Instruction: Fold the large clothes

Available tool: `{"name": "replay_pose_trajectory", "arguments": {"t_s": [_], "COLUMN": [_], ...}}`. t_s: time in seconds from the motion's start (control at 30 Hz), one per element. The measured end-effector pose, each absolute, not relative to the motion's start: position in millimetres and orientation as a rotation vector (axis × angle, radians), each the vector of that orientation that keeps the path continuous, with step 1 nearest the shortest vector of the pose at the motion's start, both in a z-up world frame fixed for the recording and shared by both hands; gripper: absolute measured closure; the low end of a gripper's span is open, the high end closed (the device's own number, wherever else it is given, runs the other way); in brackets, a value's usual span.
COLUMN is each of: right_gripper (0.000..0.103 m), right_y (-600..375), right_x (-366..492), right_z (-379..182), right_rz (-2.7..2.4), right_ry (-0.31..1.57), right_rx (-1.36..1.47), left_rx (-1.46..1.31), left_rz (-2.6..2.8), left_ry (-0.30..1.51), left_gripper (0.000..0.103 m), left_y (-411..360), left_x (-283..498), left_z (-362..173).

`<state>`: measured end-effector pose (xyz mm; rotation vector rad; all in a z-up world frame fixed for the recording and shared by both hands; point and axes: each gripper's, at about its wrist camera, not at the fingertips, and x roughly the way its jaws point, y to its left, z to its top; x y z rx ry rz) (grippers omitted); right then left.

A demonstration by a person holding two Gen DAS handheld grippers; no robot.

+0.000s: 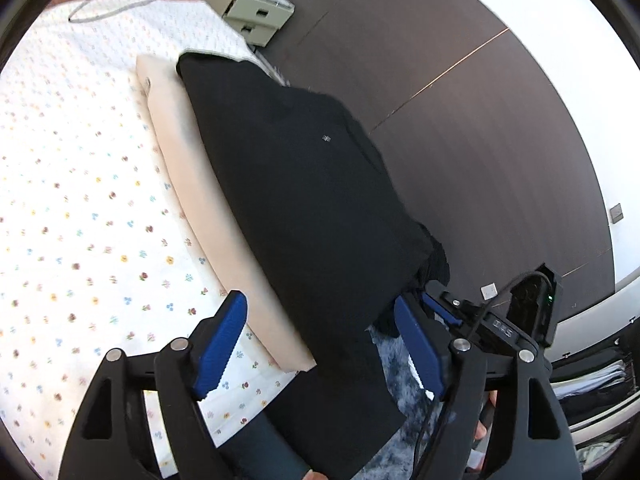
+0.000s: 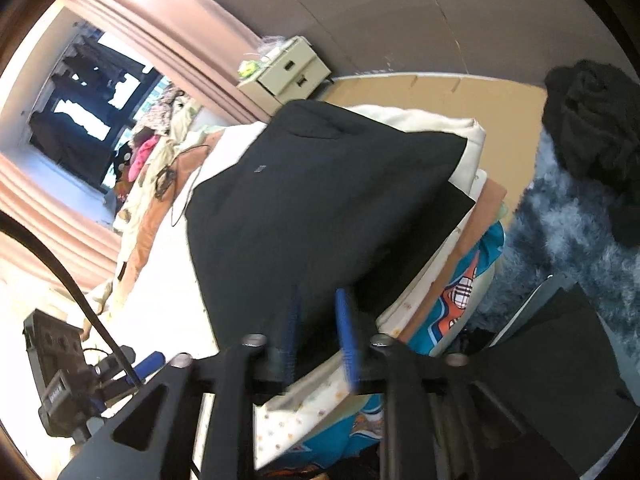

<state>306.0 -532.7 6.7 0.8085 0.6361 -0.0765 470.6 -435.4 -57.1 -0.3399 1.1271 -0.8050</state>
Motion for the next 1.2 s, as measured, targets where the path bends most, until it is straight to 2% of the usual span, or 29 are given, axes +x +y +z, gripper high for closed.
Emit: {"name": "replay_pose_trajectory", "arguments": {"t_s": [0.07,0.37,0.47,0.9,1.2], "right_gripper": [0.007,0.007,0.0,0.0,0.0], "right_y": [-524,-481,-468,-417,-391], "right_x": [292,250,234,164,115], "right_z": [7,31,36,52,50], "right_rz": [-0.084,-0.093,-0.087,-0.125,-0.06], "right_ry": [0.621,0.578,0.54,0.502,0.453], "right_rx": [0.786,0.681,0.665,0.578,0.493], "left_rx": [-0.333,-0.277,-0.268,-0.182,-0.138], "left_rz": [-0.807,-0.871,-0.868,-0.824,-0.735], "left_ry": [1.107,0.962,0.932,0.773,0.698], "left_gripper": [0.021,0.012,0.011,0.011,0.011], "left_y": [-429,-395,-382,-309,-275], "left_x": [460,419,401,320,270], "left_z": [-46,13,29,81,91]}}
